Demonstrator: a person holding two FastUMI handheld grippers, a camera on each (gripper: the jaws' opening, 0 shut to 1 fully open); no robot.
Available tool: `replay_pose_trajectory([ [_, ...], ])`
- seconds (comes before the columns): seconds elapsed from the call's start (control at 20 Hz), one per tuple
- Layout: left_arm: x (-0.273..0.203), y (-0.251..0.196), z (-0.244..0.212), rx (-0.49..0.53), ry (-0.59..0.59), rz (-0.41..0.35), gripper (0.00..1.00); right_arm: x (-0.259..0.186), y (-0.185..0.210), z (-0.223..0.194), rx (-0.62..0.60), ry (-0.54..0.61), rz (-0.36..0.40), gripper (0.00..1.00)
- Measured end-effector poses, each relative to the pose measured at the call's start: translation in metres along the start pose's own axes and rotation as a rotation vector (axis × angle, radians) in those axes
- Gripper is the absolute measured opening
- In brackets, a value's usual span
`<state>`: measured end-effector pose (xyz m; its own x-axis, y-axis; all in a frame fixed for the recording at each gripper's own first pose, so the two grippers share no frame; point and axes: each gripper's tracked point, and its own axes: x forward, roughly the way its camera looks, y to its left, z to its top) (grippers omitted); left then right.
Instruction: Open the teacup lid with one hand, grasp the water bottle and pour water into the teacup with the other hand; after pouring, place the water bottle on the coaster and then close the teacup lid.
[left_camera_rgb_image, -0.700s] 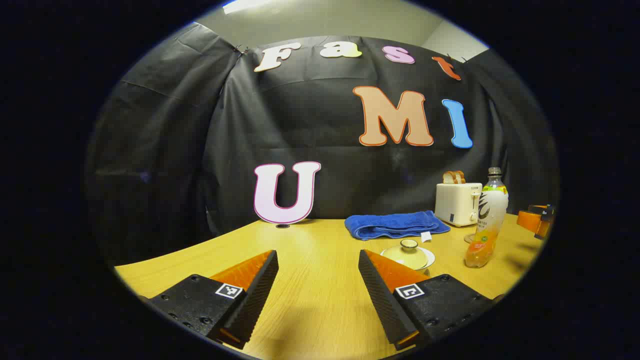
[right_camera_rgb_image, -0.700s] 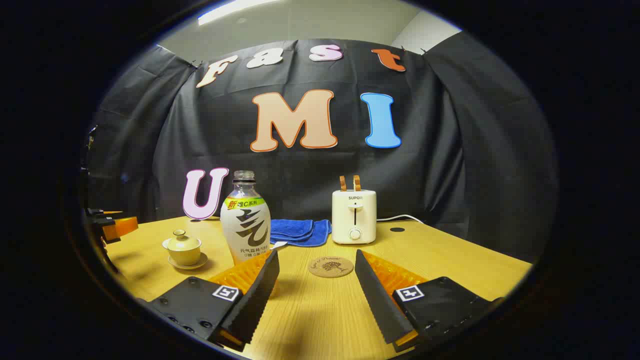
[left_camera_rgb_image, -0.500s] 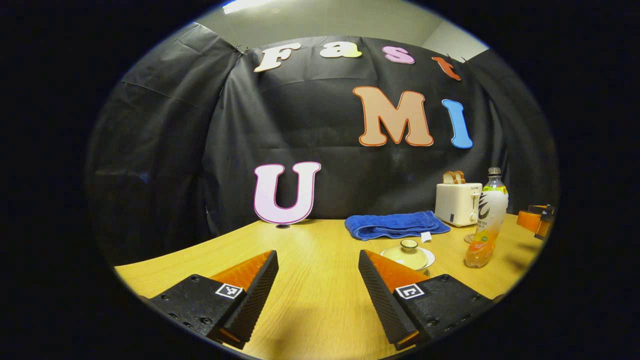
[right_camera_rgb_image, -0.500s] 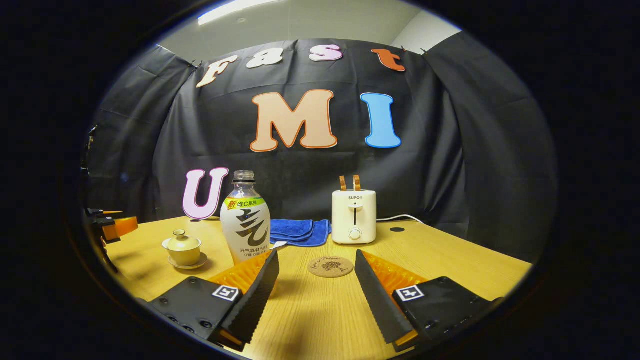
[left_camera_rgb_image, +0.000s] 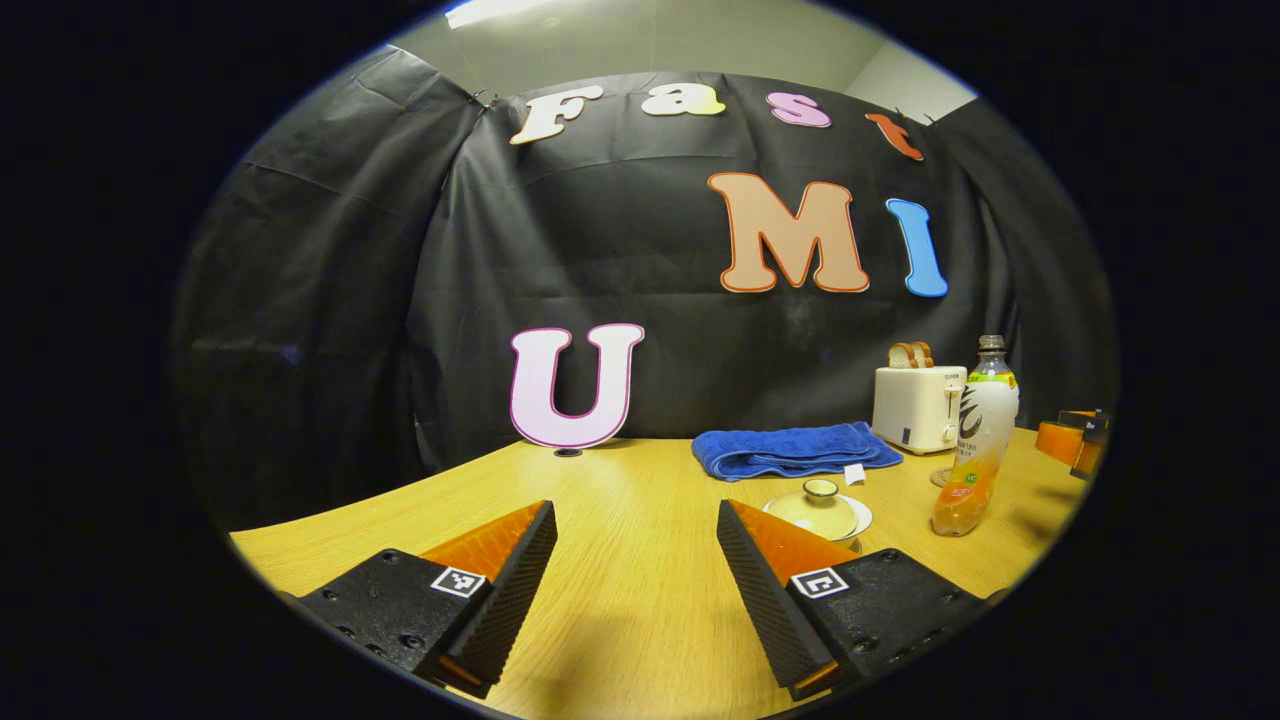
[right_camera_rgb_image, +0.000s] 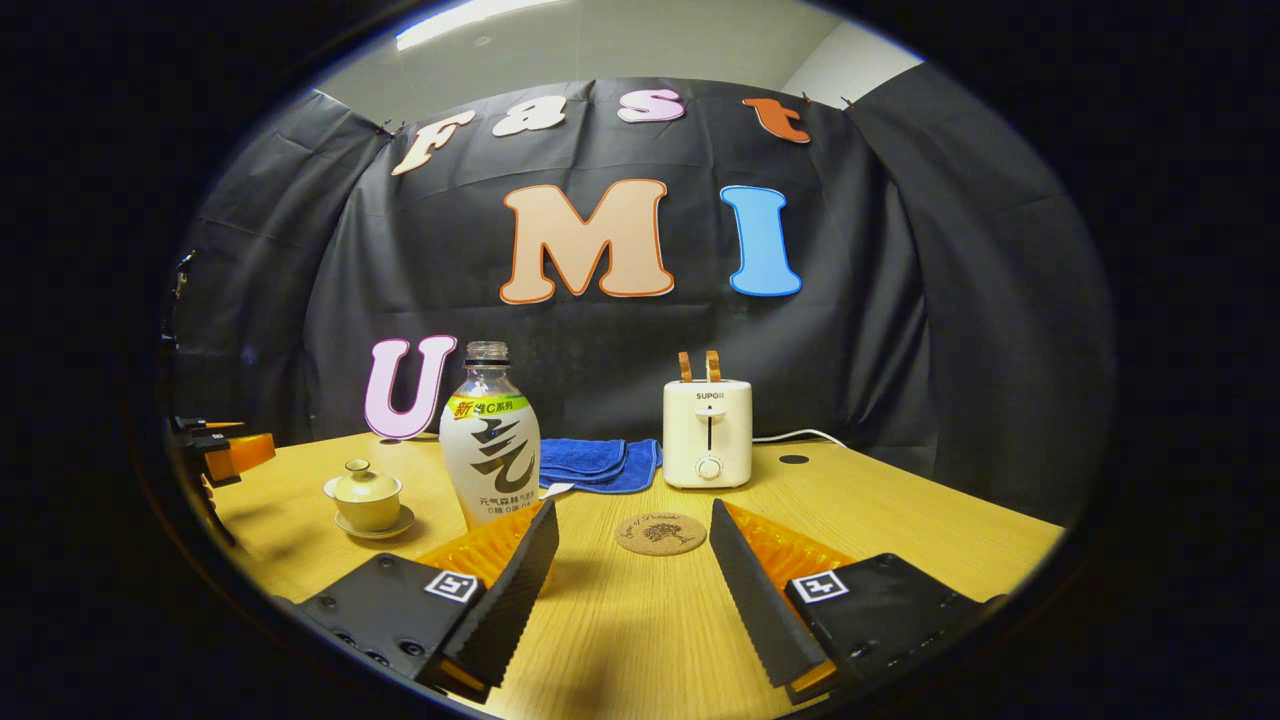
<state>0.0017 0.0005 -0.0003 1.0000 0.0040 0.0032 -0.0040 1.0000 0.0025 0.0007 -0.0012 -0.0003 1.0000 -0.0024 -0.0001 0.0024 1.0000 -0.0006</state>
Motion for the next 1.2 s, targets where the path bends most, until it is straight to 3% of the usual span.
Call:
replay_pose_trajectory([
  [0.2, 0.000, -0.002, 0.000, -0.002, 0.000, -0.013, 0.95, 0.000, 0.000, 0.000, 0.000, 0.000, 0.000, 0.94],
  [1.2, 0.050, -0.103, 0.000, -0.007, 0.006, -0.352, 0.94, 0.000, 0.000, 0.000, 0.000, 0.001, 0.011, 0.94],
])
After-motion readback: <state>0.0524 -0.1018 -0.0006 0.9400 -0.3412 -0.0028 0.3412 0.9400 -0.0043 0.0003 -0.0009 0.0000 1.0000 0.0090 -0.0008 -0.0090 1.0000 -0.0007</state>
